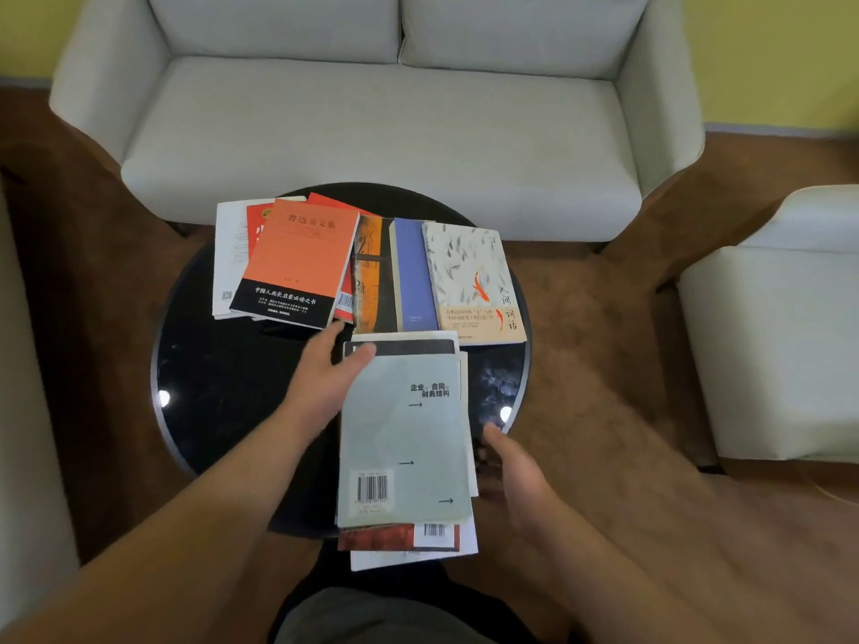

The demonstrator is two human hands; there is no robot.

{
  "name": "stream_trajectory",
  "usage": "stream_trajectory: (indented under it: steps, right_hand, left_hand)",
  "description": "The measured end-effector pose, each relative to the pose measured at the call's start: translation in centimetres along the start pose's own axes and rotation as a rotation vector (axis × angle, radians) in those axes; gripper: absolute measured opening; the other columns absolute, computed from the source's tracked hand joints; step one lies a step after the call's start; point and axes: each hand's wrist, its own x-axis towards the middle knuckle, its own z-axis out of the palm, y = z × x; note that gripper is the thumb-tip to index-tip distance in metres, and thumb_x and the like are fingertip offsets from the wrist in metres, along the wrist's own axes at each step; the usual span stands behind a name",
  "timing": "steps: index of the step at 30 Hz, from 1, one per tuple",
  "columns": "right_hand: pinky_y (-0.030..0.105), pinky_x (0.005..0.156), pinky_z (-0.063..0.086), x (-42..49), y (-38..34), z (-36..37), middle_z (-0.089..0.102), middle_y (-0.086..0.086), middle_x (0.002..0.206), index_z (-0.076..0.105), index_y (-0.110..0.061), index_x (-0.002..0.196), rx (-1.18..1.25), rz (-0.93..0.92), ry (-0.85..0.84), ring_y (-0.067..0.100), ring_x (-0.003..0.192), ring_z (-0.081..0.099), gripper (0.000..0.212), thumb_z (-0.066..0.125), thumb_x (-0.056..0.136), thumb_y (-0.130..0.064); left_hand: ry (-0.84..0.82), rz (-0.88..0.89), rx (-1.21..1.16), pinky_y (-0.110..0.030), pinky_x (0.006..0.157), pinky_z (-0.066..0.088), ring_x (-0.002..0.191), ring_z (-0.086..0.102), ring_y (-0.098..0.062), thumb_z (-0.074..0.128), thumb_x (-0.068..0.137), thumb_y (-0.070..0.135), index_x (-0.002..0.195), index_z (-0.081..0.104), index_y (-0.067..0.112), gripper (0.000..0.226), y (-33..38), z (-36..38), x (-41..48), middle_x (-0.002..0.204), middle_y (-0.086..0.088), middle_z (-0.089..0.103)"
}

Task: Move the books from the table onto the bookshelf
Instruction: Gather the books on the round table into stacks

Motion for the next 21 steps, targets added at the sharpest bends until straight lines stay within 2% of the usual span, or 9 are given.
stream_trajectory:
  steps: [2, 4, 6, 8, 10, 11, 14, 18, 21]
  right_hand:
    - [0.061, 0.11, 0.045, 0.2, 2.7, -0.5, 0.066, 0.01, 0.134, 0.06, -0.021, 0.134, 0.019, 0.107, 0.012, 0.038, 0.122, 0.063, 0.072, 0.059, 0.084, -0.073]
    - [0.058, 0.1, 0.051, -0.8, 4.0, -0.3, 0.07, 0.013, 0.122, 0.065, -0.018, 0.12, 0.032, 0.21, -0.031, 0.039, 0.111, 0.066, 0.064, 0.051, 0.09, -0.073]
    - [0.056, 0.094, 0.05, -1.6, 5.3, 0.2, 0.069, 0.016, 0.119, 0.067, -0.016, 0.112, 0.056, 0.298, -0.083, 0.04, 0.111, 0.063, 0.067, 0.037, 0.096, -0.073]
    - [0.059, 0.102, 0.046, -2.4, 6.2, 0.9, 0.065, 0.02, 0.132, 0.066, -0.016, 0.126, 0.082, 0.355, -0.138, 0.044, 0.122, 0.058, 0.08, 0.024, 0.096, -0.077]
    - [0.056, 0.103, 0.048, -2.4, 6.4, 1.4, 0.066, 0.023, 0.134, 0.066, -0.015, 0.134, 0.186, 0.338, -0.162, 0.044, 0.125, 0.059, 0.088, 0.016, 0.096, -0.077]
    - [0.054, 0.097, 0.053, -2.4, 6.5, 1.5, 0.07, 0.024, 0.129, 0.067, -0.014, 0.133, 0.256, 0.335, -0.167, 0.043, 0.122, 0.063, 0.087, 0.016, 0.098, -0.075]
    - [0.044, 0.067, 0.063, -2.7, 6.3, 1.7, 0.076, 0.023, 0.116, 0.07, -0.012, 0.129, 0.399, 0.286, -0.206, 0.04, 0.1, 0.075, 0.08, 0.022, 0.102, -0.068]
    - [0.042, 0.065, 0.062, -2.5, 6.2, 1.7, 0.076, 0.021, 0.117, 0.07, -0.012, 0.129, 0.444, 0.239, -0.206, 0.04, 0.107, 0.073, 0.078, 0.026, 0.1, -0.07]
    - [0.042, 0.067, 0.062, -2.1, 6.5, 1.8, 0.076, 0.02, 0.118, 0.073, -0.013, 0.126, 0.421, 0.214, -0.197, 0.04, 0.108, 0.072, 0.082, 0.024, 0.098, -0.072]
  left_hand:
    - [-0.065, 0.114, 0.273, -0.032, 0.106, 0.043, 0.125, 0.053, -0.01, 0.068, 0.091, 0.038, 0.14, 0.058, 0.025, 0.051, 2.2, 0.4, 1.0, 0.136, 0.012, 0.054]
    - [-0.18, 0.09, 0.507, -0.029, 0.096, 0.043, 0.117, 0.053, -0.01, 0.066, 0.091, 0.046, 0.137, 0.059, 0.025, 0.051, 3.5, 0.9, 1.6, 0.125, 0.014, 0.055]
    - [-0.251, 0.076, 0.77, -0.03, 0.085, 0.047, 0.105, 0.059, -0.011, 0.06, 0.089, 0.058, 0.112, 0.068, 0.027, 0.039, 4.7, 1.4, 2.0, 0.111, 0.015, 0.061]
    - [-0.284, 0.093, 0.955, -0.033, 0.078, 0.05, 0.096, 0.065, -0.017, 0.052, 0.085, 0.071, 0.093, 0.069, 0.025, 0.05, 5.8, 2.2, 3.1, 0.1, 0.006, 0.069]
    - [-0.392, 0.02, 0.959, -0.04, 0.089, 0.052, 0.101, 0.065, -0.021, 0.051, 0.076, 0.082, 0.102, 0.071, 0.026, 0.064, 6.8, 2.9, 4.3, 0.108, 0.002, 0.07]
    - [-0.454, -0.037, 0.942, -0.044, 0.096, 0.051, 0.105, 0.065, -0.021, 0.053, 0.068, 0.087, 0.109, 0.07, 0.029, 0.073, 7.0, 3.3, 5.0, 0.113, 0.004, 0.07]
    - [-0.585, -0.118, 0.994, -0.047, 0.1, 0.051, 0.102, 0.068, -0.019, 0.059, 0.053, 0.091, 0.112, 0.068, 0.036, 0.081, 6.4, 3.6, 5.9, 0.112, 0.006, 0.072]
    - [-0.579, -0.106, 0.996, -0.039, 0.099, 0.049, 0.106, 0.064, -0.018, 0.063, 0.076, 0.076, 0.112, 0.066, 0.031, 0.058, 5.3, 4.3, 4.7, 0.11, 0.007, 0.069]
    - [-0.556, -0.095, 0.936, -0.035, 0.096, 0.049, 0.104, 0.062, -0.015, 0.064, 0.079, 0.073, 0.112, 0.066, 0.03, 0.053, 4.7, 4.2, 3.9, 0.106, 0.009, 0.066]
